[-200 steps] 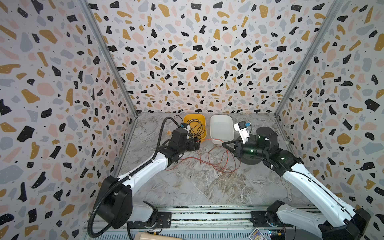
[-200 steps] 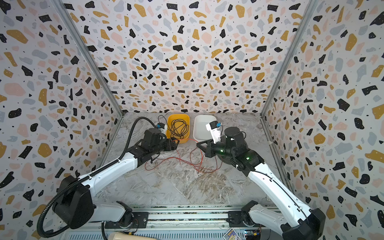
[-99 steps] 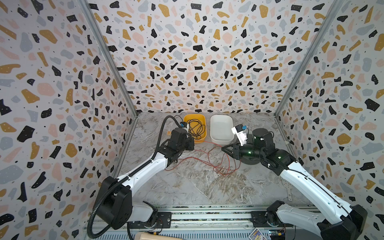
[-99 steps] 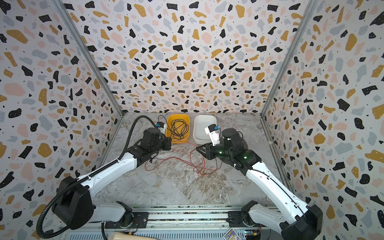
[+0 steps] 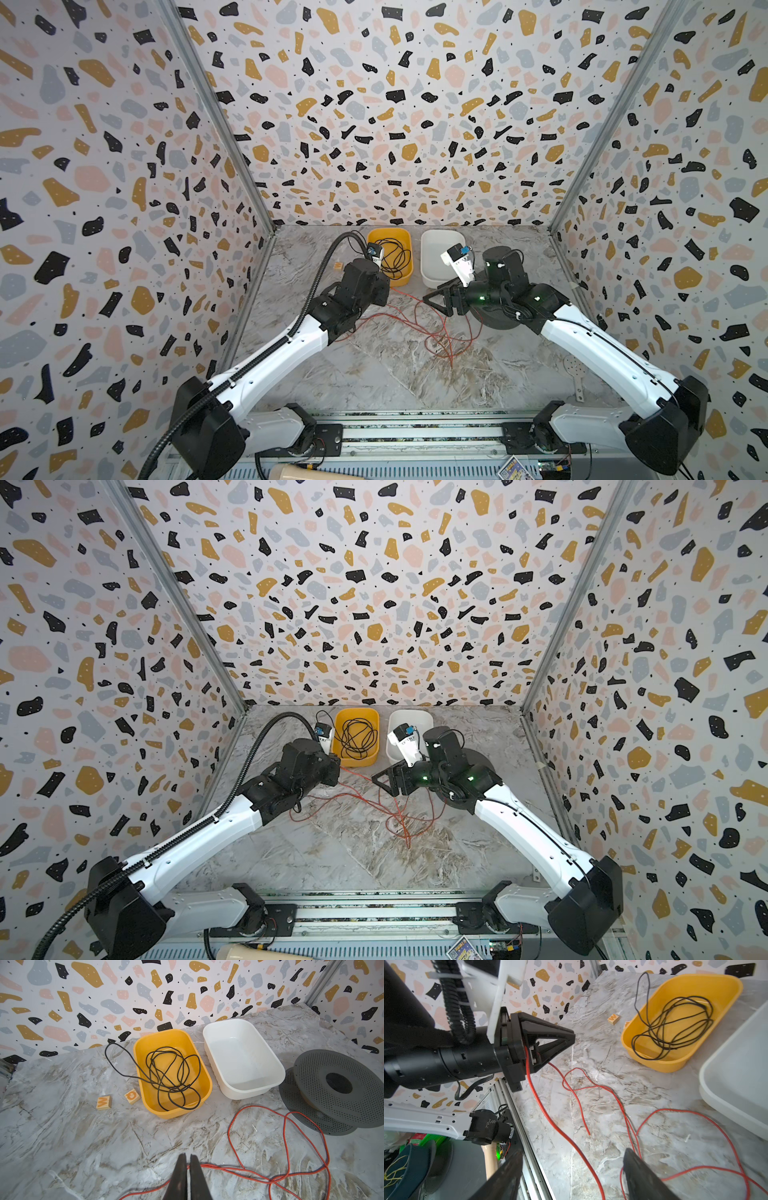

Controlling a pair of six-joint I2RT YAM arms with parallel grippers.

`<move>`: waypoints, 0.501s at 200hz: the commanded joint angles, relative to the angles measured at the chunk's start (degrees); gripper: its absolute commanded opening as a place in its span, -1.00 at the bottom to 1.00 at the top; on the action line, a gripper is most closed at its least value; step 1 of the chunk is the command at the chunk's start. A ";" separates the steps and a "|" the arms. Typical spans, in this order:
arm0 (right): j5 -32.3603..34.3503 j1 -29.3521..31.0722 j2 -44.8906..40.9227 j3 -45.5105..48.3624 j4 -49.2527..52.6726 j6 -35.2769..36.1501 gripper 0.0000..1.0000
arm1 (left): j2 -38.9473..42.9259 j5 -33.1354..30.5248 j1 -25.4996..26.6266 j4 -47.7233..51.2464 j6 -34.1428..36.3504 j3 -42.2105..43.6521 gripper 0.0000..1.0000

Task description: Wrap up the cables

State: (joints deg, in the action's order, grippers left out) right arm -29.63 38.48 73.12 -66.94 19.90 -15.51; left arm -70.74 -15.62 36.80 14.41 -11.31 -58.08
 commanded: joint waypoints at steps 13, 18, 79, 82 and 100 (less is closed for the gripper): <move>2.71 4.22 4.66 -3.86 -3.44 6.23 0.40 | -0.08 -2.61 1.41 2.79 3.77 -2.07 -0.99; 2.55 4.70 5.06 -3.95 -4.08 6.45 0.38 | -0.18 -2.70 1.58 2.96 3.98 -2.14 -0.99; 4.37 6.65 9.84 -4.66 -6.37 7.34 -0.26 | -0.93 -2.68 2.05 2.93 4.41 -2.49 -0.99; 4.55 6.69 9.85 -4.62 -6.54 7.21 -0.35 | -1.01 -2.69 2.05 2.97 4.37 -2.49 -0.99; 7.43 6.78 8.99 -4.46 -6.78 6.37 -0.90 | -1.54 -3.04 1.99 3.88 3.08 -2.94 -0.61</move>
State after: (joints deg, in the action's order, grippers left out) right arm -25.47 44.99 83.66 -68.88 14.41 -8.54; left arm -71.42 -17.34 38.44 18.02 -7.77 -58.17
